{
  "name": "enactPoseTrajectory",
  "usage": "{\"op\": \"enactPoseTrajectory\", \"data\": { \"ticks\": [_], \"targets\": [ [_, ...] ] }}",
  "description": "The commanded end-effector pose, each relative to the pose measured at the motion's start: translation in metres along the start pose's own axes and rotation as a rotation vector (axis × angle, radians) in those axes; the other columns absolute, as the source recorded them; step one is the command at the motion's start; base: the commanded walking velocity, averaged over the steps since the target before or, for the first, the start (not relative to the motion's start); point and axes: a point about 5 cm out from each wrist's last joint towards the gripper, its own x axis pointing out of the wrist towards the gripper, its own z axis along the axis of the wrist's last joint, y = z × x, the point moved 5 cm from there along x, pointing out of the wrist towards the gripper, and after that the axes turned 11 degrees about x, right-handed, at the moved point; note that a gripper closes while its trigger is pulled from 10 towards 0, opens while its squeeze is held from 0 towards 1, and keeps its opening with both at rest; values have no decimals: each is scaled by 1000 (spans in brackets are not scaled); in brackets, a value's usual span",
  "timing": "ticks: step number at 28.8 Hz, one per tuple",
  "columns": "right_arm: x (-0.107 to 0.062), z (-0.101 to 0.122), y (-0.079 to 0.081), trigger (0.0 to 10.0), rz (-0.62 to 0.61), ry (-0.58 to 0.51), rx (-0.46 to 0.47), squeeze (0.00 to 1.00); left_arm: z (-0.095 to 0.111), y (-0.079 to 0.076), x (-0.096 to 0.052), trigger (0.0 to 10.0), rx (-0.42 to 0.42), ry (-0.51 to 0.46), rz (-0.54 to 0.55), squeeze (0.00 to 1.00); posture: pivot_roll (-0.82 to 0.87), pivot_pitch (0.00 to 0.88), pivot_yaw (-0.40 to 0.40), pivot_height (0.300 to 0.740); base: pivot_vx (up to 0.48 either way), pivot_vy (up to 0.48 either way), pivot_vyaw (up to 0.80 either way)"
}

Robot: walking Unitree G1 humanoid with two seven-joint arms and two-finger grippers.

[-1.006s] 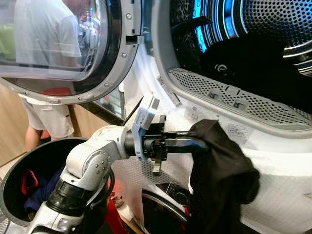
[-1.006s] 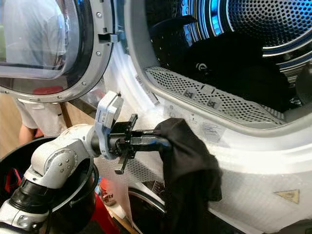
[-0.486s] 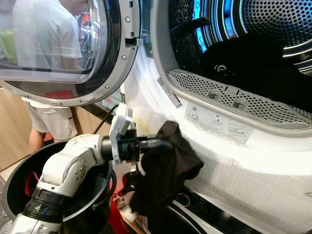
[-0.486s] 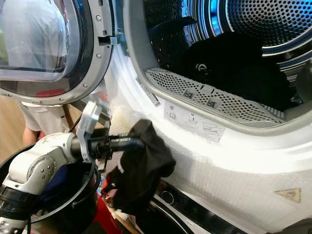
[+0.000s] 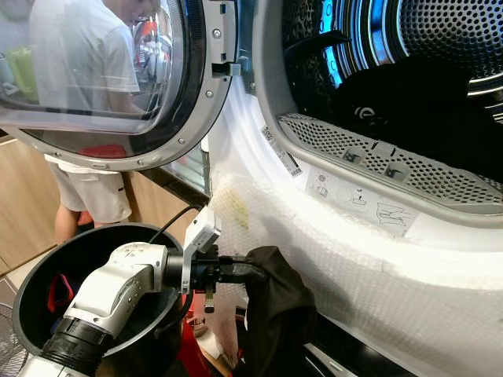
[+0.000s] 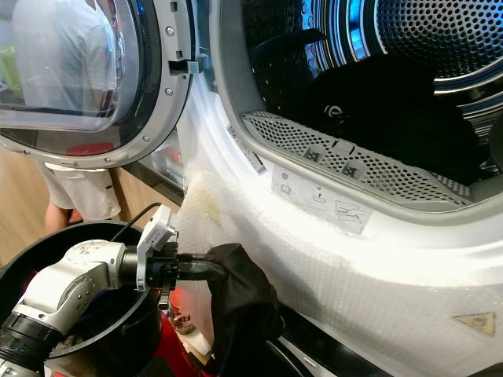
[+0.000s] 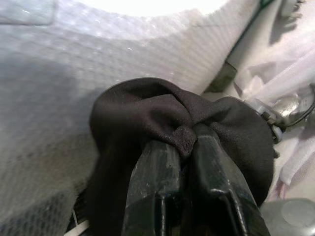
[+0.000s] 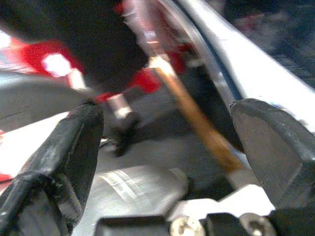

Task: Clothes washing

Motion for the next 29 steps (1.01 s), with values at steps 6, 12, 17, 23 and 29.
{"op": "enactPoseTrajectory", "data": {
  "ticks": [6, 12, 17, 23, 29],
  "targets": [
    [15, 30, 69, 10000, 293, -23, -60, 1000, -9, -20, 30, 0, -37, -33, -125, 0, 106, 12, -65, 740, 0, 0, 0],
    [54, 37, 88, 10000, 264, -19, -130, 1000, -32, -42, 60, 0, -79, -13, -181, 0, 100, 8, -59, 740, 0, 0, 0],
    [62, 41, 100, 10000, 258, -21, -146, 1000, -34, -41, 73, 0, -95, -25, -139, 0, 102, 13, -56, 740, 0, 0, 0],
    [75, 51, 104, 10000, 238, -73, -96, 0, -31, -53, 91, 0, -105, -57, -171, 0, 104, 30, -59, 740, 0, 0, 0],
    [94, 76, 94, 10000, 120, -200, -42, 0, -21, -66, 99, 0, -128, -100, -240, 0, 105, 39, -59, 740, 0, 0, 0]
  ]
}}
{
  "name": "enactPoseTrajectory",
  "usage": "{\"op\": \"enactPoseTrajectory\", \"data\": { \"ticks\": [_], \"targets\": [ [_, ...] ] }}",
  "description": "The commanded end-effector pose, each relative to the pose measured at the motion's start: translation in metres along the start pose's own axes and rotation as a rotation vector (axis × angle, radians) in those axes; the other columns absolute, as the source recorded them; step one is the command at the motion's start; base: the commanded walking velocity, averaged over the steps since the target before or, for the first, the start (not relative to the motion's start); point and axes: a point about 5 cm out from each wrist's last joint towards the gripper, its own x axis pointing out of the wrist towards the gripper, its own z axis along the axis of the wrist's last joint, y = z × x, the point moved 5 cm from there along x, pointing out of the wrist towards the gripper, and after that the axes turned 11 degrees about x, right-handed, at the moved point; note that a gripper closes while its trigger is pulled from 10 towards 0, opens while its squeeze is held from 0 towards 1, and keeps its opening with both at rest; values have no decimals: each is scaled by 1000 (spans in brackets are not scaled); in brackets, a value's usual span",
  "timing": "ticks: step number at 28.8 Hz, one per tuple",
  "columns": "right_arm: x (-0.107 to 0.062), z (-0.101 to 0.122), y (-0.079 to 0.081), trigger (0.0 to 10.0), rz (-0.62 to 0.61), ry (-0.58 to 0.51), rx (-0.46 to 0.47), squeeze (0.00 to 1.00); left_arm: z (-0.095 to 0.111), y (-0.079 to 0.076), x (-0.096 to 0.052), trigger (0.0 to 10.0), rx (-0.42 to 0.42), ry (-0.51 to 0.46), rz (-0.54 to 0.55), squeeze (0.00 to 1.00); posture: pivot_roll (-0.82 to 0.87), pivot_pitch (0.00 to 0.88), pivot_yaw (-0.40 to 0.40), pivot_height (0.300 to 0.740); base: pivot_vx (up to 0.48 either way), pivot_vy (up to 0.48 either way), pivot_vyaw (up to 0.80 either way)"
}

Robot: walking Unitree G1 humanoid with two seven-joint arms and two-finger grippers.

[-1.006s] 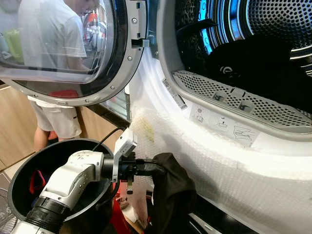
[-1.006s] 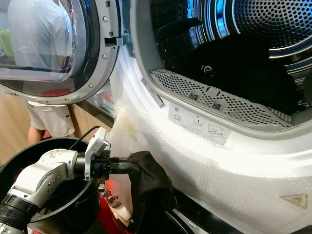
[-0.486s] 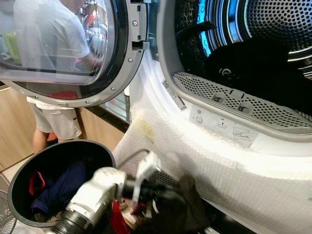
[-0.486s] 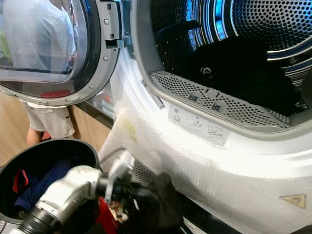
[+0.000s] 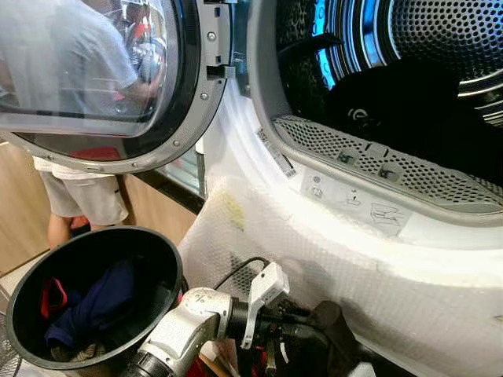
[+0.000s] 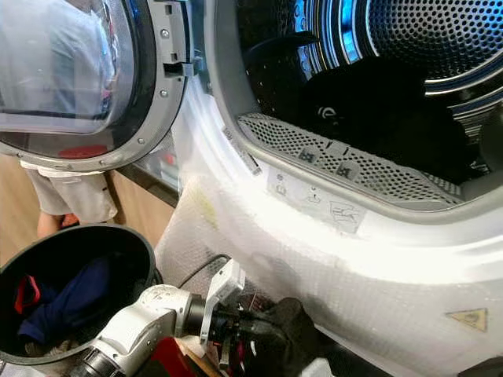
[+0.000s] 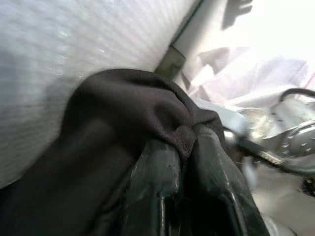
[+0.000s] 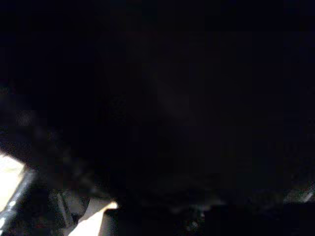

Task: Clothes washing

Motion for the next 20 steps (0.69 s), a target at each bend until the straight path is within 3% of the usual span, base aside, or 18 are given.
{"op": "enactPoseTrajectory", "data": {
  "ticks": [1, 8, 13, 15, 20],
  "targets": [
    [1, 7, -10, 10000, -58, -45, 9, 0, 12, -7, 8, 0, 23, -41, -52, 0, 105, 39, -59, 740, 0, 0, 0],
    [11, 11, -10, 10000, -58, -76, 51, 0, 20, -7, 10, 0, 27, -45, -66, 0, 106, 47, -51, 740, 0, 0, 0],
    [14, 19, -24, 10000, -142, -134, 63, 0, 24, -9, 8, 0, 28, -47, -79, 0, 110, 48, -51, 740, 0, 0, 0],
    [14, 29, -37, 10000, -208, -212, 110, 0, 25, -8, 8, 0, 23, -49, -75, 0, 116, 48, -50, 740, 0, 0, 0],
    [15, 36, -41, 10000, -220, -269, 155, 0, 24, -12, 8, 0, 7, -48, -88, 0, 120, 51, -48, 740, 0, 0, 0]
  ]
}}
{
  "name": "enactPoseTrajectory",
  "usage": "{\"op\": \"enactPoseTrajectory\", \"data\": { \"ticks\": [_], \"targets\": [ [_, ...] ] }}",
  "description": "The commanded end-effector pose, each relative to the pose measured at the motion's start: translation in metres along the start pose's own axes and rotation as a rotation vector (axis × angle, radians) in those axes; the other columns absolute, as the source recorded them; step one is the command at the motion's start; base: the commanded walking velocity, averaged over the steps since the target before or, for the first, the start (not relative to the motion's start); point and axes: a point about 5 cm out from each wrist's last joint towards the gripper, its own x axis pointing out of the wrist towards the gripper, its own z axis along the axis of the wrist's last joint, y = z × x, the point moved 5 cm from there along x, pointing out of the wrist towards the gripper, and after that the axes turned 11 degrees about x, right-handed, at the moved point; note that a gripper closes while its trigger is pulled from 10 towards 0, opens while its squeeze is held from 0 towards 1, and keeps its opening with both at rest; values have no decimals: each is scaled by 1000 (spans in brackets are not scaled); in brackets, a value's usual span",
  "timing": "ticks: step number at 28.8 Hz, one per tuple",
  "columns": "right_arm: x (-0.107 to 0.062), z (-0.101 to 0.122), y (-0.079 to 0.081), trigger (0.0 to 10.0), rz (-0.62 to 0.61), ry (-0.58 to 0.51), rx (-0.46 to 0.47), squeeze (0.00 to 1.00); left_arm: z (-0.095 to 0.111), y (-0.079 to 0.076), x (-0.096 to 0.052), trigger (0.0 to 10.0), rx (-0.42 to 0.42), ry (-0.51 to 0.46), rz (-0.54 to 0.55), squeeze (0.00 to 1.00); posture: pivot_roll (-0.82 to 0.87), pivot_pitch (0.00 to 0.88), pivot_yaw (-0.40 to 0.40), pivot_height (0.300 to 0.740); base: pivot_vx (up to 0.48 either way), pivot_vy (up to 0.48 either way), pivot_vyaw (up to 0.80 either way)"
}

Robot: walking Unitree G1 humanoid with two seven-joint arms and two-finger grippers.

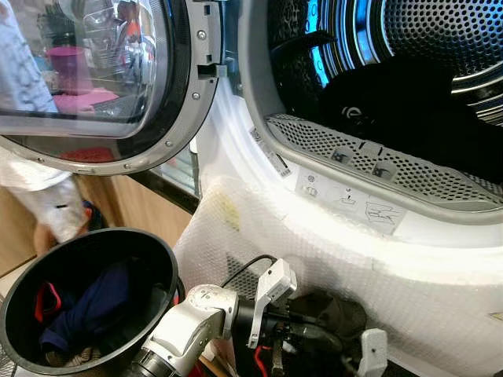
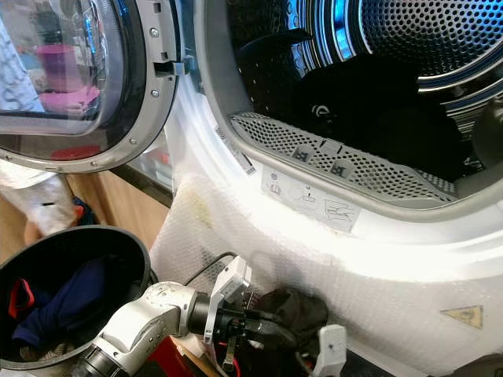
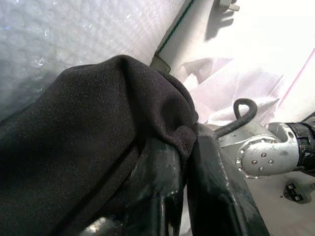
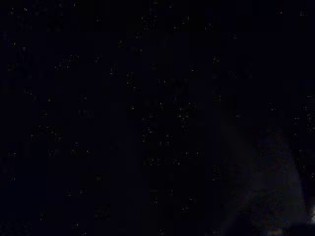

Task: Clothes washing

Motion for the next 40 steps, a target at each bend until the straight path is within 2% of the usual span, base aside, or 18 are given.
{"op": "enactPoseTrajectory", "data": {
  "ticks": [1, 3, 4, 5, 13, 20, 36, 40],
  "targets": [
    [1, 4, -3, 10000, -13, -30, 24, 0, 11, -8, 5, 0, 22, -29, -57, 0, 120, 51, -47, 740, 0, 0, 0],
    [2, 3, -2, 10000, -11, -39, 50, 0, 11, -8, 5, 0, 21, -30, -55, 0, 120, 51, -47, 740, 0, 0, 0],
    [1, 2, -2, 3490, -7, -37, 50, 0, 11, -8, 5, 0, 21, -30, -56, 0, 120, 51, -47, 740, 0, 0, 0],
    [1, 0, 1, 0, 12, -31, 56, 0, 11, -9, 5, 0, 20, -30, -58, 0, 121, 51, -46, 740, 0, 0, 0],
    [-3, -10, 10, 0, 75, -15, 91, 0, 11, -11, 5, 0, 16, -26, -73, 0, 118, 52, -38, 740, 0, 0, 0],
    [-7, -11, 30, 0, 197, -19, 139, 0, 8, -18, 4, 0, 23, -11, -98, 0, 121, 54, -30, 740, 0, 0, 0],
    [-7, -12, 32, 0, 209, -15, 156, 0, 8, -23, 0, 0, 21, -7, -104, 0, 126, 51, -29, 740, 0, 0, 0],
    [-6, -20, 37, 0, 225, 17, 143, 0, 6, -28, -3, 0, 18, -7, -107, 0, 124, 48, -29, 740, 0, 0, 0]
  ]
}}
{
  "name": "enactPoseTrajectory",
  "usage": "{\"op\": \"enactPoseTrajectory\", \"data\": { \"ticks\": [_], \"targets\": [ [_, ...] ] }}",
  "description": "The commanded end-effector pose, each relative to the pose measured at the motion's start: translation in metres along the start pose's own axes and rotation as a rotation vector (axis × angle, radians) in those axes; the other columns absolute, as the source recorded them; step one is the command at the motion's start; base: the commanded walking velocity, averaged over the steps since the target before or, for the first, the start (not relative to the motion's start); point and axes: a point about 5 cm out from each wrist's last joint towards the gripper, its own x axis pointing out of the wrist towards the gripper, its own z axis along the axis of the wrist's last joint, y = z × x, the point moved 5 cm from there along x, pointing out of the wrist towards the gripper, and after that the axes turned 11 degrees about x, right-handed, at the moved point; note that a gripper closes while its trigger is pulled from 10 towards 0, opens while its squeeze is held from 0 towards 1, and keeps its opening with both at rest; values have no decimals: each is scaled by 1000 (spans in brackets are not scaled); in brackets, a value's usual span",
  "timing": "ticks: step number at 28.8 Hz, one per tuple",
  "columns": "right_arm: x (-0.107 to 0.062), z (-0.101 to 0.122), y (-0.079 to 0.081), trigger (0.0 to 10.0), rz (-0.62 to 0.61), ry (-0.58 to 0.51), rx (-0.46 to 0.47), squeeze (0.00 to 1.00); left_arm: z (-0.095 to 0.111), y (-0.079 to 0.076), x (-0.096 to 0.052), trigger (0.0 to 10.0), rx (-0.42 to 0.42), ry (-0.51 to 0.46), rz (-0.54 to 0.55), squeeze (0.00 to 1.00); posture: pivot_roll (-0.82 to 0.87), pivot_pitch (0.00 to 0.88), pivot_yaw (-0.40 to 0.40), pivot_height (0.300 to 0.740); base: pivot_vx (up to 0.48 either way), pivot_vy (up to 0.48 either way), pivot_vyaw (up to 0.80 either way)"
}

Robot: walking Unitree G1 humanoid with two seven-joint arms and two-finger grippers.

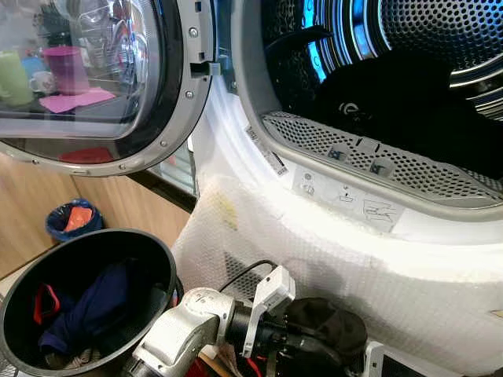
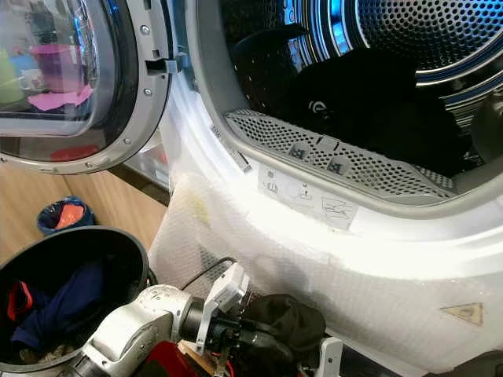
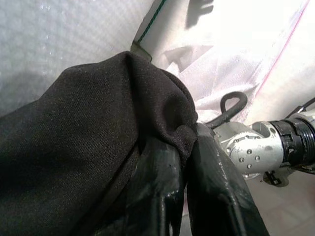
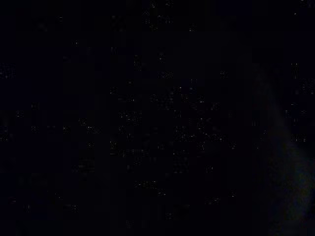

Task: Clothes washing

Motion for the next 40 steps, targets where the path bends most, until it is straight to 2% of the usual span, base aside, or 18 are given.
{"op": "enactPoseTrajectory", "data": {
  "ticks": [1, 7, 8, 9, 10, 11, 12, 13, 14, 15, 20, 22, 29, 32, 34, 35, 38, 40],
  "targets": [
    [2, -5, 6, 0, 22, 26, -19, 0, 5, -10, 4, 0, 13, -22, -48, 0, 124, 48, -29, 740, 0, 0, 0],
    [5, -14, 12, 0, 44, 63, -30, 0, 3, -15, 1, 0, 30, -1, -48, 0, 129, 48, -33, 740, 0, 0, 0],
    [5, -15, 12, 0, 45, 64, -30, 0, 3, -14, 1, 314, 30, 0, -47, 0, 129, 48, -33, 740, 0, 0, 0],
    [6, -15, 12, 0, 47, 66, -31, 0, 3, -14, 0, 1176, 34, -1, -42, 0, 129, 48, -33, 740, 0, 0, 0],
    [7, -16, 13, 0, 52, 71, -34, 0, 4, -11, -1, 3804, 34, -1, -24, 1000, 131, 48, -34, 740, 0, 0, 0],
    [7, -16, 13, 0, 54, 73, -36, 0, 5, -10, -2, 3804, 30, -1, -18, 1000, 131, 48, -34, 740, 0, 0, 0],
    [8, -16, 15, 0, 63, 75, -46, 0, 5, -10, -3, 6314, 31, 1, -17, 1000, 131, 48, -34, 740, 0, 0, 0],
    [8, -17, 15, 0, 65, 77, -48, 0, 5, -10, -4, 8235, 35, 3, -16, 1000, 131, 48, -34, 740, 0, 0, 0],
    [8, -17, 15, 0, 66, 78, -50, 0, 5, -10, -5, 8235, 37, 5, -14, 1000, 131, 48, -34, 740, 0, 0, 0],
    [8, -18, 16, 0, 66, 80, -49, 0, 5, -9, -7, 10000, 41, 10, -8, 1000, 130, 48, -33, 740, 0, 0, 0],
    [8, -18, 15, 0, 56, 77, -47, 0, 9, -4, -16, 10000, 47, 21, 24, 1000, 132, 49, -34, 740, 0, 0, 0],
    [8, -15, 9, 0, 27, 63, -53, 0, 11, -1, -24, 10000, 53, 31, 49, 1000, 138, 53, -34, 740, 0, 0, 0],
    [13, -6, 1, 0, -18, 22, -65, 0, 14, -2, -36, 10000, 61, 56, 65, 1000, 149, 55, -29, 740, 0, 0, 0],
    [15, -2, -7, 0, -68, 3, -74, 0, 16, 1, -52, 10000, 77, 84, 98, 1000, 159, 59, -28, 740, 0, 0, 0],
    [16, -2, -9, 0, -76, 0, -74, 0, 15, 0, -56, 10000, 74, 92, 92, 1000, 160, 60, -28, 740, 0, 0, 0],
    [17, -2, -9, 0, -77, 1, -75, 0, 12, -4, -63, 10000, 81, 129, 76, 1000, 162, 60, -27, 740, 0, 0, 0],
    [16, -5, -13, 0, -97, 24, -78, 0, 9, -6, -73, 10000, 122, 188, 63, 1000, 163, 60, -27, 740, 0, 0, 0],
    [12, -14, -23, 0, -136, 83, -118, 0, 7, 4, -82, 10000, 243, 261, 103, 1000, 169, 61, -29, 740, 0, 0, 0]
  ]
}}
